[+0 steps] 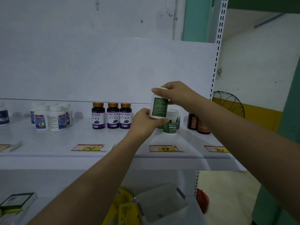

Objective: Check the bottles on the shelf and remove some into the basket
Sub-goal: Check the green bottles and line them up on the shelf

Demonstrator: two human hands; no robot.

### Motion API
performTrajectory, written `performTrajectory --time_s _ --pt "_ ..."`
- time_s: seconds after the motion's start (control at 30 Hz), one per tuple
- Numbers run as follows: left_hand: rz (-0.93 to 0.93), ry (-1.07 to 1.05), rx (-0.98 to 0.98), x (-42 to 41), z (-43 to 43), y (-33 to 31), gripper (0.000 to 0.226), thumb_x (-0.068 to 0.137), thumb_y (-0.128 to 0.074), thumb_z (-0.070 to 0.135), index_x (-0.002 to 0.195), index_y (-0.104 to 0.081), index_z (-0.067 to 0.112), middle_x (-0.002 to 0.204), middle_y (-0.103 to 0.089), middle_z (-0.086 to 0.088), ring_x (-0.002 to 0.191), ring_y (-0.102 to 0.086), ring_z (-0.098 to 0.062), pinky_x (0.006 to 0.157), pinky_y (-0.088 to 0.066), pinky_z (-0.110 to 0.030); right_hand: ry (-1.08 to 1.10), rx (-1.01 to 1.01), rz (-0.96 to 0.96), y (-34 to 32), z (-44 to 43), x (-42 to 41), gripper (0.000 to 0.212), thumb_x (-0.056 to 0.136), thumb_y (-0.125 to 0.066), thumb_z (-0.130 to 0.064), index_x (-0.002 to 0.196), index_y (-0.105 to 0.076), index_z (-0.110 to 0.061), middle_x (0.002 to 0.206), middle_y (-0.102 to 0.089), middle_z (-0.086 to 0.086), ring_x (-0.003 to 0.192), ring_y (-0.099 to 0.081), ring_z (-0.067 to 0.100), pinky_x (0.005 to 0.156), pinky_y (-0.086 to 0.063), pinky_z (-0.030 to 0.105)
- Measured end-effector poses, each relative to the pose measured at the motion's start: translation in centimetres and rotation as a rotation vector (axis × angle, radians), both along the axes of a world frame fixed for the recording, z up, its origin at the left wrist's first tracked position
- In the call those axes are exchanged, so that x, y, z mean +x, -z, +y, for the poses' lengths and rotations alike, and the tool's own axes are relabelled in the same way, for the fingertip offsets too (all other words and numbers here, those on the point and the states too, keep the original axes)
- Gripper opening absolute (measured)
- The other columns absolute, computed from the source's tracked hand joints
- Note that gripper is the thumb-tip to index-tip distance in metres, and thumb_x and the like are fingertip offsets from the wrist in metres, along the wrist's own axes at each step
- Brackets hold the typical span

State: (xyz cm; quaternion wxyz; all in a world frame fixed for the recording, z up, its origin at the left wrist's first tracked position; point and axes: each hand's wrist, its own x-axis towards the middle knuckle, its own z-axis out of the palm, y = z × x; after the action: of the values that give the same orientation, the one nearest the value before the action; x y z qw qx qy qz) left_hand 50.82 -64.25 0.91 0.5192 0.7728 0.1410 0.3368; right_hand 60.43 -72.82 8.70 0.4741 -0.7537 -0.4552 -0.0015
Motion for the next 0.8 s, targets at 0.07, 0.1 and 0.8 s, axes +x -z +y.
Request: performTrajectory --time_s 0.07,0.1,0.8 --pt "0.024 0.033 -0.025 -0.1 0.1 -0.1 0.051 0.077 -0.076 0.029 0.12 -0.055 0.013 0.112 -0.063 0.001 0.089 -0.057 -0.009 0.063 -0.039 -0.013 -0.022 0.019 0.042 0.0 0.0 0.2 0.043 0.086 -0.067 -0.035 0.117 -0.063 -0.004 0.112 -0.067 0.009 0.106 -0.063 0.02 0.094 -0.051 0.032" --pt "0.044 0.053 -0.034 -0.2 0.2 -0.1 0.054 0.077 -0.074 0.032 0.123 -0.053 0.014 0.114 -0.062 0.002 0.092 -0.056 -0.009 0.065 -0.039 -0.015 -0.049 0.018 0.057 -0.1 0.0 0.3 0.041 0.087 -0.067 -0.031 0.121 -0.062 -0.007 0.116 -0.066 0.005 0.108 -0.062 0.017 0.096 -0.05 0.031" --pt "0.017 -0.01 -0.005 -0.1 0.9 -0.3 0.045 0.072 -0.08 0.025 0.104 -0.051 0.016 0.094 -0.058 0.006 0.077 -0.053 -0.003 0.061 -0.039 -0.016 -0.122 -0.002 0.071 0.4 0.4 0.1 0.037 0.091 -0.061 -0.031 0.123 -0.058 -0.013 0.114 -0.065 0.001 0.103 -0.063 0.013 0.088 -0.053 0.028"
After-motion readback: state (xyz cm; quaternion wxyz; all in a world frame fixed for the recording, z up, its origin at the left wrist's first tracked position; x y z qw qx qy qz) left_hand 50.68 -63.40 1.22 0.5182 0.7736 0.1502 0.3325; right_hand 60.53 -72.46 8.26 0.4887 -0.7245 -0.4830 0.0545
